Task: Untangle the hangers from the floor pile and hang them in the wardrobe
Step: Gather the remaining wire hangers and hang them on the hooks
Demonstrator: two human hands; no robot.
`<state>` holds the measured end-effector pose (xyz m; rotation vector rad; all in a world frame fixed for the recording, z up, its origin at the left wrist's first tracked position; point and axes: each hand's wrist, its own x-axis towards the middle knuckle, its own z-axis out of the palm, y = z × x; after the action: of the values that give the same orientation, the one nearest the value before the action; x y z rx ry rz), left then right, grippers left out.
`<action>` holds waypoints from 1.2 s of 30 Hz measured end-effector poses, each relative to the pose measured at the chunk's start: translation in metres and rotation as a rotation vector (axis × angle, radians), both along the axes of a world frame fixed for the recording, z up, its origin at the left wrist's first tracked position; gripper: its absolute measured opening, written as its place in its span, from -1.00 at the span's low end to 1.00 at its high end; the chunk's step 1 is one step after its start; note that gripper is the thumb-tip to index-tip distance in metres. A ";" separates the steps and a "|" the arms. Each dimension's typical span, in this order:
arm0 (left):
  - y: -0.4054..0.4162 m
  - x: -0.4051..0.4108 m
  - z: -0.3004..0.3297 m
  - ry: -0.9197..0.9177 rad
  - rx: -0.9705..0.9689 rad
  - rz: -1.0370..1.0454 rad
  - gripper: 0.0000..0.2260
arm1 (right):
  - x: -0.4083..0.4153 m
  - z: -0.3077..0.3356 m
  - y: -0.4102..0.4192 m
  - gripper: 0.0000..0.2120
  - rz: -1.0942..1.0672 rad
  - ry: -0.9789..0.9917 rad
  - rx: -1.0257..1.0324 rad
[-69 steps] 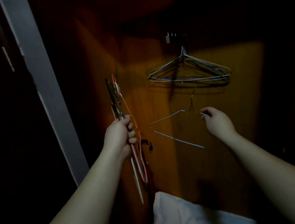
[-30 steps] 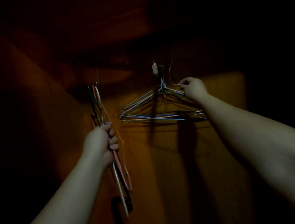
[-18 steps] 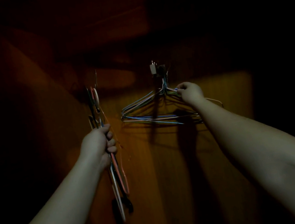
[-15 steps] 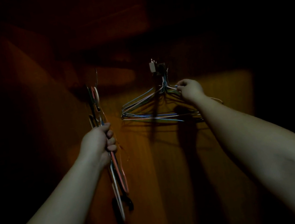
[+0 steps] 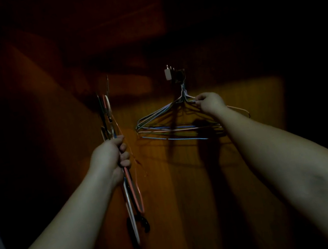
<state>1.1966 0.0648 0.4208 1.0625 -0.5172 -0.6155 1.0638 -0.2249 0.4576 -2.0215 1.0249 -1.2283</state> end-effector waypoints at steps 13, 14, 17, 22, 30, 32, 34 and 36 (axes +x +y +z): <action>0.001 0.006 -0.009 0.053 0.004 0.005 -0.90 | 0.003 -0.007 -0.010 -0.78 -0.145 0.069 -0.166; 0.001 0.007 -0.009 0.053 0.007 0.004 -0.90 | 0.003 -0.006 -0.012 -0.78 -0.153 0.084 -0.186; 0.001 0.007 -0.010 0.054 0.011 0.004 -0.91 | 0.002 -0.005 -0.016 -0.81 -0.189 0.134 -0.207; 0.000 0.008 -0.012 0.046 0.021 0.002 -0.91 | 0.002 -0.003 -0.016 -0.82 -0.280 0.266 -0.293; 0.004 0.018 -0.018 0.032 0.029 -0.053 -0.91 | 0.007 -0.002 -0.014 -0.78 -0.313 0.262 -0.225; 0.006 0.022 -0.019 0.038 0.026 -0.070 -0.91 | 0.009 -0.001 -0.014 -0.76 -0.319 0.272 -0.212; 0.008 0.026 -0.020 0.037 0.032 -0.089 -0.91 | 0.010 -0.001 -0.014 -0.76 -0.327 0.279 -0.211; 0.012 0.028 -0.021 0.026 0.042 -0.102 -0.90 | 0.011 -0.001 -0.013 -0.77 -0.340 0.281 -0.223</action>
<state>1.2248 0.0765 0.3999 1.0713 -0.5400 -0.7316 1.0752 -0.2382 0.4566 -2.3068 1.4720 -1.2974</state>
